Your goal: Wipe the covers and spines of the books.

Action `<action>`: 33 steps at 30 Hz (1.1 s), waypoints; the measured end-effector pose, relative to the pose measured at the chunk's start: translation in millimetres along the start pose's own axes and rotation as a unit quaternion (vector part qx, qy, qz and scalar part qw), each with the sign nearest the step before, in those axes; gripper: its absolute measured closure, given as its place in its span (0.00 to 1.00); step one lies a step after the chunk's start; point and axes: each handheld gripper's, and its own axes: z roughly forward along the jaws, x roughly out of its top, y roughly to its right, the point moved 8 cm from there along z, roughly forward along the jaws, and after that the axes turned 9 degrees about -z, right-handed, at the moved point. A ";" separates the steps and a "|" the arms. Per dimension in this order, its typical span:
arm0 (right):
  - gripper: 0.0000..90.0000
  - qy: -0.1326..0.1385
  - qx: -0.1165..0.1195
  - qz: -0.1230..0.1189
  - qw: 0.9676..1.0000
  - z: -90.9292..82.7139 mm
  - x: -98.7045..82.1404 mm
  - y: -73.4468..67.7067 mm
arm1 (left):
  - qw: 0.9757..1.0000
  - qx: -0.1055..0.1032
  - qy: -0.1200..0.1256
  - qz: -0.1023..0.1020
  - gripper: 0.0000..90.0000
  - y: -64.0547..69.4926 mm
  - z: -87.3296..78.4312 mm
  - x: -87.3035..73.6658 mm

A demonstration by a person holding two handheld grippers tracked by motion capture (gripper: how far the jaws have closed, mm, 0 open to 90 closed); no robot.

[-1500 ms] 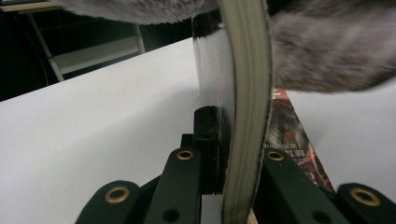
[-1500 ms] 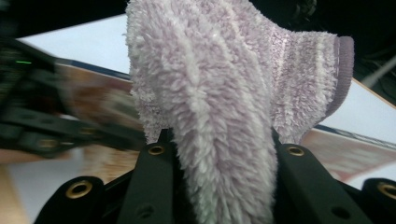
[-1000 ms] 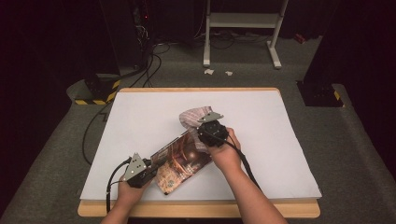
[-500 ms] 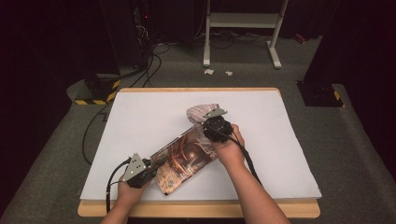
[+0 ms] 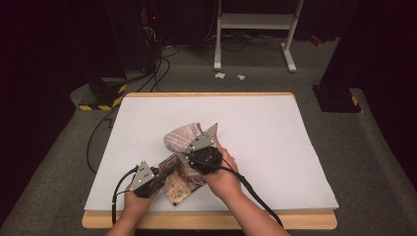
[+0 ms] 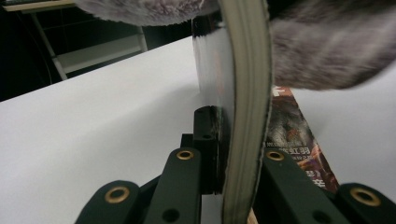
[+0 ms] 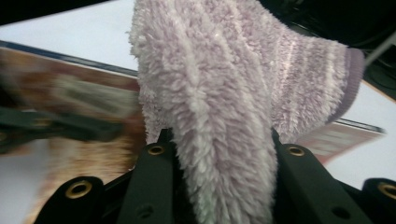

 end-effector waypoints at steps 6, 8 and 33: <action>0.77 0.018 0.030 -0.017 0.999 -8.6 12.6 -29.7 | 1.000 0.002 0.001 0.002 0.93 0.2 0.3 0.1; 0.77 0.022 0.035 -0.024 0.999 -10.8 15.7 -36.8 | 1.000 0.005 0.000 0.004 0.93 0.0 0.5 0.0; 0.77 -0.039 -0.036 0.050 0.997 12.6 -23.5 51.5 | 1.000 0.004 -0.001 0.008 0.93 0.9 1.1 0.0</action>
